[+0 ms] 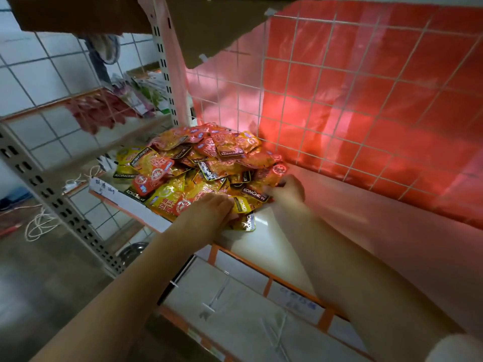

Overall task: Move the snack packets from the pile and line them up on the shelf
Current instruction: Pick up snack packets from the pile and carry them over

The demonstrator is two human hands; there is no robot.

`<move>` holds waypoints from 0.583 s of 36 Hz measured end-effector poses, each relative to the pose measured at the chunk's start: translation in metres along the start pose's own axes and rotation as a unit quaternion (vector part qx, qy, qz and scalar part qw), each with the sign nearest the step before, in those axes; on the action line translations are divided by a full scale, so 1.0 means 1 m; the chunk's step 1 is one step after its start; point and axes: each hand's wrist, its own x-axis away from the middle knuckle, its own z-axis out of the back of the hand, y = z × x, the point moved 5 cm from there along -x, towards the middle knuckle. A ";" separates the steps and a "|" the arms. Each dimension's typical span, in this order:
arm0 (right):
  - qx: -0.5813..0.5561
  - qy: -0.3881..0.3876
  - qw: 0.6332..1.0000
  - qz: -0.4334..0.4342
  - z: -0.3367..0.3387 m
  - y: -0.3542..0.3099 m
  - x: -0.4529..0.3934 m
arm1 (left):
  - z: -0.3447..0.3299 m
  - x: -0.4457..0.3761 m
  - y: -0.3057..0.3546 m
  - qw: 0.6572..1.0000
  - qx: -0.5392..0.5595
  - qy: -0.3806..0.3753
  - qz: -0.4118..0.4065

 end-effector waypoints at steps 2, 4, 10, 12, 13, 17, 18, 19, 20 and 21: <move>-0.038 0.014 0.999 -0.018 0.005 0.004 0.001 | 0.008 -0.003 0.004 1.000 0.010 0.008 0.022; -0.085 0.029 0.995 -0.044 0.011 0.007 0.002 | 0.012 -0.005 0.007 0.999 0.001 0.015 0.032; -0.086 0.081 0.991 -0.059 0.046 0.010 0.010 | 0.034 -0.009 0.014 0.980 0.096 0.152 0.085; -0.126 0.079 0.987 -0.060 0.057 0.015 0.014 | 0.040 -0.012 0.019 0.958 0.172 0.204 0.100; -0.152 0.073 0.983 -0.067 0.062 0.019 0.017 | 0.041 -0.014 0.022 0.946 0.214 0.220 0.109; -0.213 -0.003 0.973 -0.085 0.086 0.025 0.041 | 0.043 -0.028 0.037 0.917 0.271 0.253 0.150; -0.219 -0.019 0.972 -0.082 0.093 0.025 0.048 | 0.041 -0.032 0.038 0.908 0.286 0.258 0.165; -0.222 -0.027 0.971 -0.080 0.100 0.027 0.054 | 0.038 -0.036 0.041 0.898 0.307 0.261 0.177; -0.215 -0.029 0.973 -0.077 0.107 0.030 0.059 | 0.035 -0.040 0.045 0.887 0.330 0.266 0.186; -0.211 -0.028 0.974 -0.078 0.115 0.034 0.064 | 0.032 -0.045 0.050 0.872 0.358 0.270 0.194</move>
